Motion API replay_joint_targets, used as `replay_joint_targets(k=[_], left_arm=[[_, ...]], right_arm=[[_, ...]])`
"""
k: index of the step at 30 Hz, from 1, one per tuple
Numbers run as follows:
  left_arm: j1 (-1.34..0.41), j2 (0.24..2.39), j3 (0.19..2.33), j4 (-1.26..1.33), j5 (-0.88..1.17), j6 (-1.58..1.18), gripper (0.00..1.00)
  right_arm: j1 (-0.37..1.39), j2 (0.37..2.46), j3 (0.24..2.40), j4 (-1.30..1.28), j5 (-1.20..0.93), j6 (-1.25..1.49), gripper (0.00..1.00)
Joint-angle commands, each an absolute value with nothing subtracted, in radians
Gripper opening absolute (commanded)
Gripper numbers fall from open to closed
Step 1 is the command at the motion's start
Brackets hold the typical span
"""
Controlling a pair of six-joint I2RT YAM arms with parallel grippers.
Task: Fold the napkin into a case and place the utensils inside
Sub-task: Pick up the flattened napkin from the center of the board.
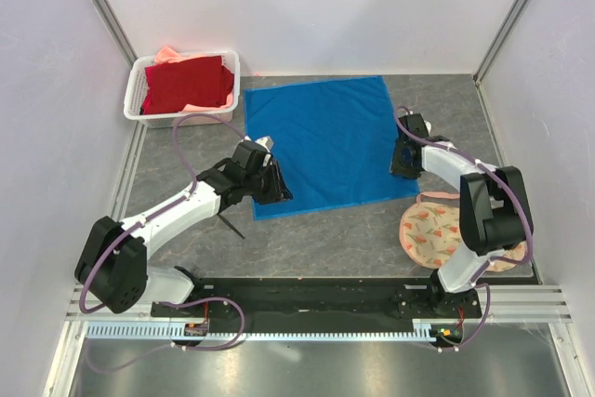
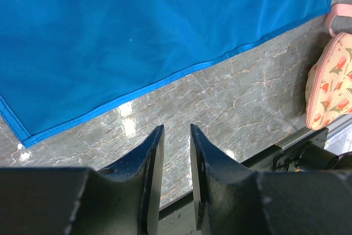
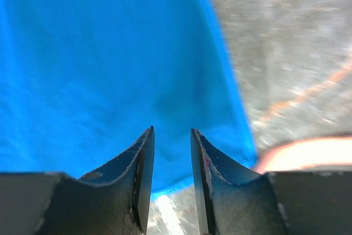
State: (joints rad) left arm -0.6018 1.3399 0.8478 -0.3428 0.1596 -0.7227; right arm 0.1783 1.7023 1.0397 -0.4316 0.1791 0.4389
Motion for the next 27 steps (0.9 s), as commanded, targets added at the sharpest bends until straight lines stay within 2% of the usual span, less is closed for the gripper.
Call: replay_joint_targets(k=[1,27], left_arm=[[-0.600,1.313,0.850,-0.322,0.158,-0.710,0.32],[-0.600,1.307,0.847,-0.328,0.172,-0.703,0.35]], right_arm=[[0.138,1.599,1.013,-0.485,0.242,0.442,0.41],[0.066,1.673,0.890,-0.420,0.236,0.433,0.39]])
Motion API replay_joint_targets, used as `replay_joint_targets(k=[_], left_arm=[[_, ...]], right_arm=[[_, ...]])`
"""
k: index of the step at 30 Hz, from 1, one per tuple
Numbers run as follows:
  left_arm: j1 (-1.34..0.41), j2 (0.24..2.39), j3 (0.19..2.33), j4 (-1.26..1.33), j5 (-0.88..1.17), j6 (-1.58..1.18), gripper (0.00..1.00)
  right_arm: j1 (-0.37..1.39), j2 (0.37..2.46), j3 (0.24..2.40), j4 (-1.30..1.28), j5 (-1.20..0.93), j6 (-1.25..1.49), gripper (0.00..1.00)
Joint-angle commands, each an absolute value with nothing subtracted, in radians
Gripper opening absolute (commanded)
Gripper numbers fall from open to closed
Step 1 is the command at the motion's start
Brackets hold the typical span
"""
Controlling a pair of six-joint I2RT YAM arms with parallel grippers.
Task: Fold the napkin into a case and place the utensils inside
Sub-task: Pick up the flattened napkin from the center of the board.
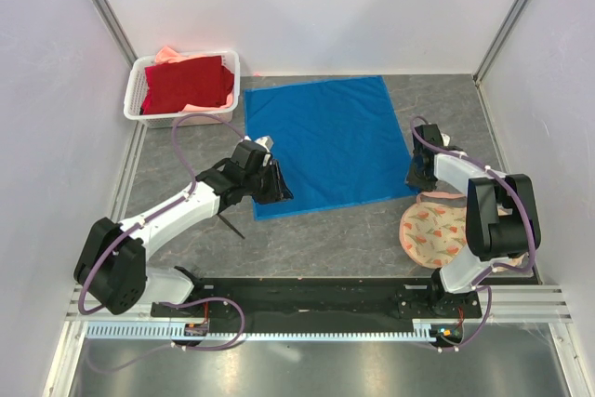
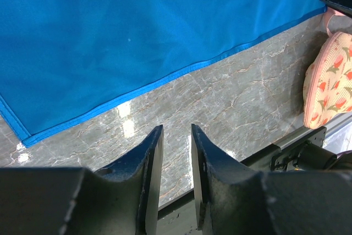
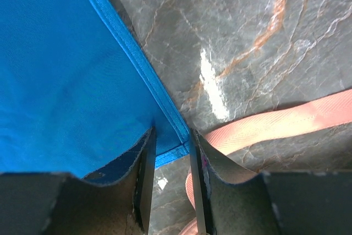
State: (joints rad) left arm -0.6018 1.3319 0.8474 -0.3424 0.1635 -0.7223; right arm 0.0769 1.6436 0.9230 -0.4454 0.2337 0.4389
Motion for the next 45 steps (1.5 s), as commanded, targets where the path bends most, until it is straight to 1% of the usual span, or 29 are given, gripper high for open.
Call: replay_joint_targets(k=[1,7,12,13,14,17,24,27,28,30,31,34,38,41,45], left_arm=[[-0.600,1.307,0.844,-0.330,0.169,-0.706,0.35],[-0.600,1.279,0.805,-0.351,0.138,-0.730,0.43],[-0.600,1.262,0.787,-0.359,0.138,-0.744,0.43],[-0.600,1.264,0.785,-0.357,0.143,-0.744,0.43],[-0.600,1.264,0.785,-0.359,0.144,-0.744,0.43],[-0.600,1.267,0.785,-0.356,0.147,-0.744,0.42],[-0.598,1.267,0.790,-0.367,0.133,-0.750,0.41],[-0.595,1.269,0.785,-0.383,0.118,-0.776,0.42],[-0.591,1.269,0.784,-0.408,0.107,-0.787,0.42],[-0.581,1.278,0.784,-0.436,0.075,-0.821,0.45],[-0.572,1.284,0.782,-0.458,0.069,-0.825,0.46],[-0.552,1.322,0.778,-0.492,0.072,-0.853,0.48],[-0.535,1.358,0.765,-0.518,0.068,-0.883,0.49],[-0.526,1.362,0.758,-0.529,0.057,-0.906,0.50],[-0.526,1.368,0.773,-0.583,0.008,-0.942,0.56]], right_arm=[[0.066,1.675,0.885,-0.417,0.236,0.433,0.39],[0.066,1.652,0.856,-0.411,0.238,0.420,0.43],[0.067,1.609,0.867,-0.422,0.236,0.411,0.50],[0.066,1.606,0.871,-0.426,0.229,0.408,0.54],[0.064,1.605,0.877,-0.436,0.222,0.407,0.55],[0.066,1.601,0.885,-0.456,0.215,0.408,0.56],[0.058,1.609,0.833,-0.431,0.203,0.422,0.53],[0.054,1.637,0.816,-0.407,0.189,0.428,0.48],[0.052,1.643,0.810,-0.391,0.186,0.431,0.42],[0.054,1.644,0.807,-0.377,0.176,0.430,0.36],[0.052,1.641,0.805,-0.367,0.176,0.431,0.30],[0.052,1.623,0.802,-0.354,0.178,0.431,0.21],[0.054,1.586,0.802,-0.345,0.167,0.433,0.18],[0.052,1.554,0.804,-0.345,0.135,0.437,0.11],[0.054,1.526,0.804,-0.333,0.071,0.443,0.07]])
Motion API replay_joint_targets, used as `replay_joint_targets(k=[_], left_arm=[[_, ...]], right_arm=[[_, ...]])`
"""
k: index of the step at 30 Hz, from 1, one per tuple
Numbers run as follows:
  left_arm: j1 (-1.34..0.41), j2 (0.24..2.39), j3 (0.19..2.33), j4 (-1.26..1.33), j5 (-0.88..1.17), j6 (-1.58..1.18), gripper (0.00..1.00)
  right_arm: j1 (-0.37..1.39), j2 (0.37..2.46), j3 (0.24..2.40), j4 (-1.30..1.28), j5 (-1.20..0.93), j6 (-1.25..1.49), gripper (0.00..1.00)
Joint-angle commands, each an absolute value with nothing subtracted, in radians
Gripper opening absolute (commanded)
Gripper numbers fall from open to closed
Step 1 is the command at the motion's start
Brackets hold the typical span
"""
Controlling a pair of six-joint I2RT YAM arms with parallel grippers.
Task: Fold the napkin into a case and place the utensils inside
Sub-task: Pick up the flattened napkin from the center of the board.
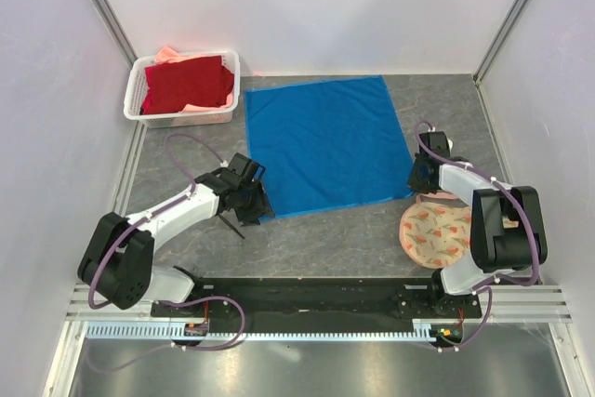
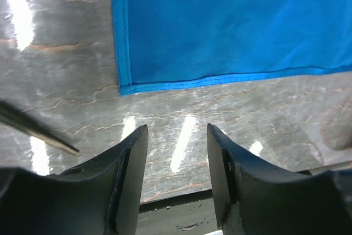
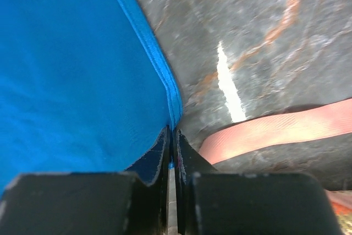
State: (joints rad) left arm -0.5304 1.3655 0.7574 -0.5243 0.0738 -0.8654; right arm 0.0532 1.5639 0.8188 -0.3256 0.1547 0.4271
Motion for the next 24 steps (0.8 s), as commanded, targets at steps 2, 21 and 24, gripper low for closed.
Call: replay_joint_targets(k=[2,21,24], left_arm=[[-0.525,1.374,0.781,-0.603,-0.038,-0.968,0.56],[-0.525,1.539,0.937,-0.704,-0.242,-1.011,0.53],[-0.526,1.551,0.943,-0.704,-0.233,-1.011,0.52]], right_arm=[[0.054,1.520,0.798,-0.319,0.051,0.443,0.01],[0.054,1.459,0.752,-0.276,0.003,0.425,0.00],[0.054,1.457,0.744,-0.272,0.002,0.425,0.00]])
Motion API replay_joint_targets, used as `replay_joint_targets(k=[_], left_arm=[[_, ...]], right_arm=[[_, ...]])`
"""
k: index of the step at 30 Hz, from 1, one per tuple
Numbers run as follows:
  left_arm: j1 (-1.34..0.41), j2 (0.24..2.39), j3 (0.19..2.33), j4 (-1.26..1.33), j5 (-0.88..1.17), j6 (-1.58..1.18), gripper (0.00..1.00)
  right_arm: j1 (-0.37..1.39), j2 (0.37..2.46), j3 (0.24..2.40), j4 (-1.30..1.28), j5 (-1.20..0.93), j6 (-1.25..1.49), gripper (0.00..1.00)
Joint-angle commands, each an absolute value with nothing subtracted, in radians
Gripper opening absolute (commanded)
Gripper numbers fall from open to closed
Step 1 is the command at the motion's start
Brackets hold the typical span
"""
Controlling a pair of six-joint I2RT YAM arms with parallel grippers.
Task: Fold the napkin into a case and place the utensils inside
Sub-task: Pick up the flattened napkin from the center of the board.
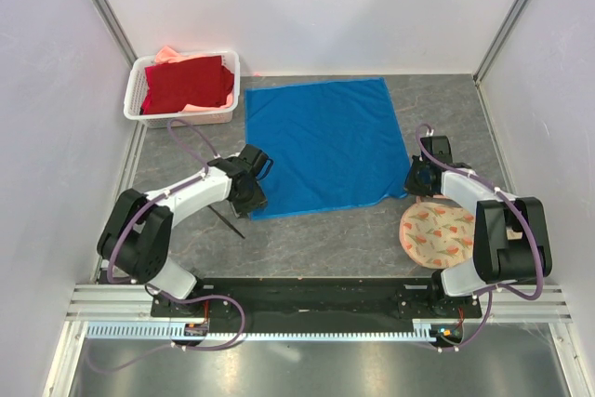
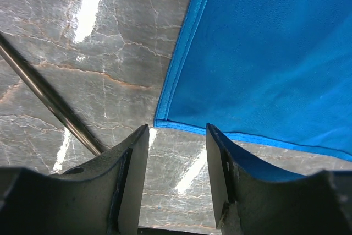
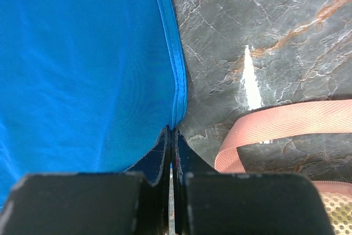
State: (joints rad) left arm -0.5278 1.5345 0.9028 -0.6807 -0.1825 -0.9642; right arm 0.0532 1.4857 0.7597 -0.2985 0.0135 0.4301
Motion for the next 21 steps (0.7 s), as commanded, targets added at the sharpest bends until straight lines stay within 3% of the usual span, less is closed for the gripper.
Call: replay_joint_targets(k=[1,13,21], left_arm=[[-0.526,1.563,0.943,-0.704,-0.238,-1.014,0.52],[-0.526,1.634,0.890,-0.695,-0.239,-1.103,0.51],[-0.523,1.614,0.858,-0.663,-0.324,-1.104,0.34]], right_arm=[[0.054,1.457,0.745,-0.272,0.002,0.426,0.00],[0.052,1.425,0.733,-0.267,-0.034,0.429,0.00],[0.054,1.396,0.726,-0.275,-0.048,0.431,0.00]])
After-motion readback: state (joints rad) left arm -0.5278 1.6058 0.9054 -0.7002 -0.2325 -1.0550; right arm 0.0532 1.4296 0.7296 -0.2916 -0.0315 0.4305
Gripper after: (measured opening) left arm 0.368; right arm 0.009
